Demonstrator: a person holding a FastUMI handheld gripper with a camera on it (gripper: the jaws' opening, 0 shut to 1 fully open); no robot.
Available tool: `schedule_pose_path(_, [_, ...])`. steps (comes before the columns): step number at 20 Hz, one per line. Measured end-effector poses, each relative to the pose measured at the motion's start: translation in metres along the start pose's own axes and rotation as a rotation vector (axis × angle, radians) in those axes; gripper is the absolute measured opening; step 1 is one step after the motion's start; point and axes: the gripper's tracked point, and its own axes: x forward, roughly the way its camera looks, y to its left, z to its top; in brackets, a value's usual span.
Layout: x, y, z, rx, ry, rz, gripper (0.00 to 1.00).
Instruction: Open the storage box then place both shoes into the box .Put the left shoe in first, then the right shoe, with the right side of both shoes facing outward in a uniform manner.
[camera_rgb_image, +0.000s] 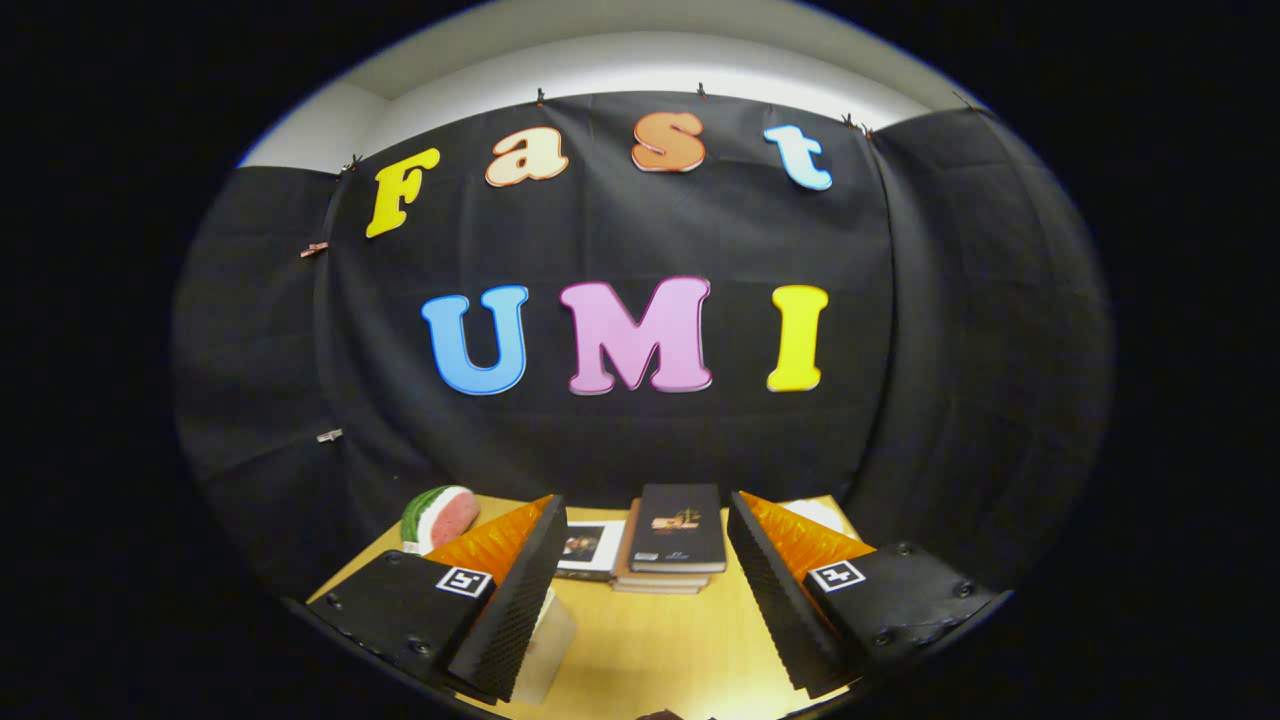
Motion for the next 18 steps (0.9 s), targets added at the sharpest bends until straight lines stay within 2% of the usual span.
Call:
schedule_pose_path(3, [-0.011, -0.043, 0.013, -0.063, -0.102, -0.08, 1.0])
schedule_pose_path(6, [-0.019, -0.061, 0.009, -0.084, -0.147, -0.091, 1.0])
schedule_pose_path(12, [-0.014, -0.074, -0.011, -0.071, -0.128, -0.056, 0.99])
schedule_pose_path(18, [-0.011, -0.064, 0.002, -0.062, -0.163, -0.009, 0.99])
